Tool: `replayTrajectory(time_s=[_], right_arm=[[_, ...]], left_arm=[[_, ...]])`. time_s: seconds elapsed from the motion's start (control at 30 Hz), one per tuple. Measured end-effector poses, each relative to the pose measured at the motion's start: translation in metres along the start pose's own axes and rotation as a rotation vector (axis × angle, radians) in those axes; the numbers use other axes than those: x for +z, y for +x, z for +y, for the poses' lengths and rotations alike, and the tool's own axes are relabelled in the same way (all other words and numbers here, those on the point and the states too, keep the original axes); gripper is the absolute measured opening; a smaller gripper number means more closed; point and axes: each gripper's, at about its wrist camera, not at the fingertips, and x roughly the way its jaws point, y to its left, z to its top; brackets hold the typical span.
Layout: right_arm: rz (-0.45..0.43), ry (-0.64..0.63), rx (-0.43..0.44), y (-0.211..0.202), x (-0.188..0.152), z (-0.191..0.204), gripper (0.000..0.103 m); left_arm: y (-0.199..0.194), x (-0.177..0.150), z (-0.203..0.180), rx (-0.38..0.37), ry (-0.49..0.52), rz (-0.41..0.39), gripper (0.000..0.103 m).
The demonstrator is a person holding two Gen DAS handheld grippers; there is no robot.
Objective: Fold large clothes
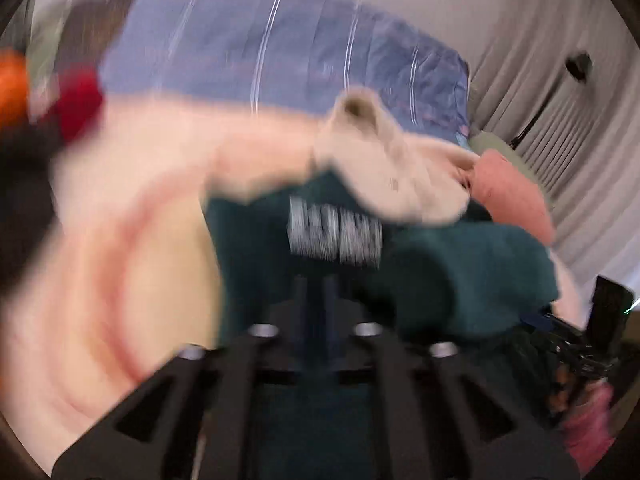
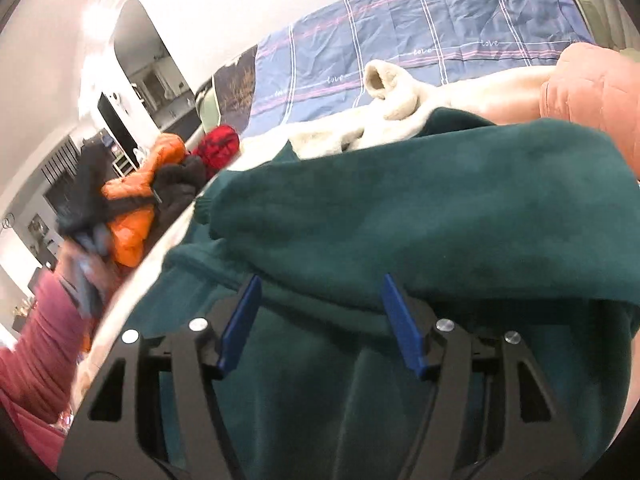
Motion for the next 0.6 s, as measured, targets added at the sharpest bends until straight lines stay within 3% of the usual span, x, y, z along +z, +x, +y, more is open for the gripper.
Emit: replayTrajectory(time_s=[0.03,0.07,0.2,0.33,0.5,0.6], right_arm=[[0.004,-0.011,0.004,0.0,-0.001,0.002,0.067],[0.021,-0.031,0.009,0.002,-0.004,0.005,0.067],[0.056,-0.05,-0.009,0.009,-0.013,0.007,0.067],[0.058,-0.007,0.022,0.012,-0.014,-0.001,0.067],[0.063,0.003,0.03,0.016,-0.014,-0.003,0.069],[0.064,-0.003,0.026,0.017,-0.014,-0.001,0.069]], left_arm=[[0.005,-0.005,0.002,-0.025,-0.022,0.017,0.049],[0.013,-0.01,-0.001,-0.049,-0.027,0.033,0.052],[0.029,-0.014,-0.024,-0.088,0.002,0.071,0.062],[0.032,-0.003,-0.028,-0.23,-0.057,0.027,0.077],[0.038,-0.003,-0.033,-0.332,-0.12,0.023,0.086],[0.06,-0.004,-0.043,-0.304,-0.145,0.092,0.091]])
